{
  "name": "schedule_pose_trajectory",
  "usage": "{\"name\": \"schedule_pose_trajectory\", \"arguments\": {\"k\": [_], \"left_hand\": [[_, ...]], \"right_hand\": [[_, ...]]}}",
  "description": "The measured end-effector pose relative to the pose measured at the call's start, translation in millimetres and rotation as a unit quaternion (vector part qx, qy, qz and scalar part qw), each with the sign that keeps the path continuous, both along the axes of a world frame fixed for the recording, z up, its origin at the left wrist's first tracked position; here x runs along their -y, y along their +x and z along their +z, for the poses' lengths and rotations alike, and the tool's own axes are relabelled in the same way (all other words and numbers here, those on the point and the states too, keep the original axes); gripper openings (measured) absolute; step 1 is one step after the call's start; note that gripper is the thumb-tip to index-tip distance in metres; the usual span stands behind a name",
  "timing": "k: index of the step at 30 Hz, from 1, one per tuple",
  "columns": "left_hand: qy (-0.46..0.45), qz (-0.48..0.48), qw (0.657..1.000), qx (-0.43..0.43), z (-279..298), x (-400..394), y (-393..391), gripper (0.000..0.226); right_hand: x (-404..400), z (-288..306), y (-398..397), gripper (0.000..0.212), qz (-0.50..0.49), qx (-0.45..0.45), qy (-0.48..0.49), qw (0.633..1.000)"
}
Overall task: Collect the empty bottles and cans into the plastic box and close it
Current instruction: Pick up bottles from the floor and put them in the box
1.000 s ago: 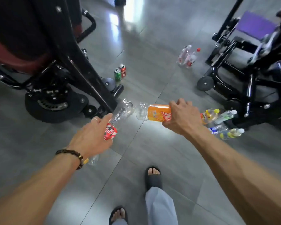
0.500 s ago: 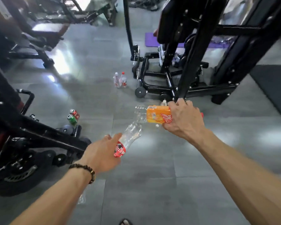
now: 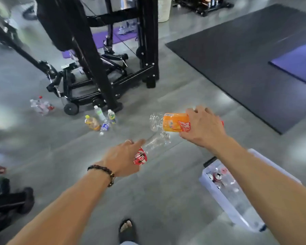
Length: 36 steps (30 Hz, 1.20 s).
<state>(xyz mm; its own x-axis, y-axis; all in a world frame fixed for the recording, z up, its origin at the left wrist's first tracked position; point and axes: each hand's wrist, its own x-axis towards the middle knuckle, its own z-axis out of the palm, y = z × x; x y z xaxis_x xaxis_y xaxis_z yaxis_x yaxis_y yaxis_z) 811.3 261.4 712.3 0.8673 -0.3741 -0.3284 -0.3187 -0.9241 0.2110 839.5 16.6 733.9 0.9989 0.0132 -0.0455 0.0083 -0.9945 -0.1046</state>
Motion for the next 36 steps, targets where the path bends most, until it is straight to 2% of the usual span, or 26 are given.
{"name": "schedule_pose_trajectory", "arguments": {"k": [5,9,14,18,21,27,32,36], "left_hand": [[0.003,-0.097,0.995,-0.03,-26,128,15,0.076],[0.019,-0.187,0.981,-0.056,-72,223,30,0.077],[0.017,-0.294,0.95,-0.108,-156,333,52,0.076],[0.019,-0.368,0.92,-0.133,-238,404,59,0.075],[0.027,-0.43,0.893,-0.13,-302,445,55,0.073],[0.028,-0.539,0.836,-0.099,-449,512,39,0.069],[0.008,-0.586,0.808,-0.06,-558,541,36,0.072],[-0.015,-0.62,0.784,-0.035,-622,559,32,0.078]], "right_hand": [[127,-28,-37,0.06,-0.101,-0.032,0.004,0.994],[214,-76,-62,0.059,-0.197,-0.06,0.018,0.978],[302,-158,-84,0.066,-0.314,-0.117,0.042,0.941],[354,-237,-101,0.062,-0.391,-0.156,0.081,0.904],[380,-304,-121,0.063,-0.436,-0.176,0.092,0.878],[421,-453,-155,0.06,-0.478,-0.196,0.108,0.849],[442,-559,-152,0.059,-0.478,-0.176,0.105,0.854],[451,-623,-144,0.059,-0.455,-0.167,0.089,0.87]]}}
